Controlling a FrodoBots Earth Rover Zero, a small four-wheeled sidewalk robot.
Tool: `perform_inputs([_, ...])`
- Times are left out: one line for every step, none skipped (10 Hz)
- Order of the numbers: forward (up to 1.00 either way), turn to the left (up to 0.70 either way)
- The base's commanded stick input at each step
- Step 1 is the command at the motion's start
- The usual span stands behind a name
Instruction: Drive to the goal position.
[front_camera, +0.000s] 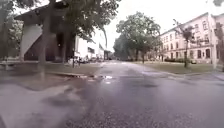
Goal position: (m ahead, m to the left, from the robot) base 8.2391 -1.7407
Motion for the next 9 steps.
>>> perform_inputs([0.7, 0.0])
perform_inputs([0.7, 0.0])
perform_inputs([0.7, 0.0])
perform_inputs([0.7, 0.0])
perform_inputs([0.7, 0.0])
perform_inputs([0.7, 0.0])
perform_inputs([0.7, 0.0])
perform_inputs([0.7, 0.0])
perform_inputs([0.7, 0.0])
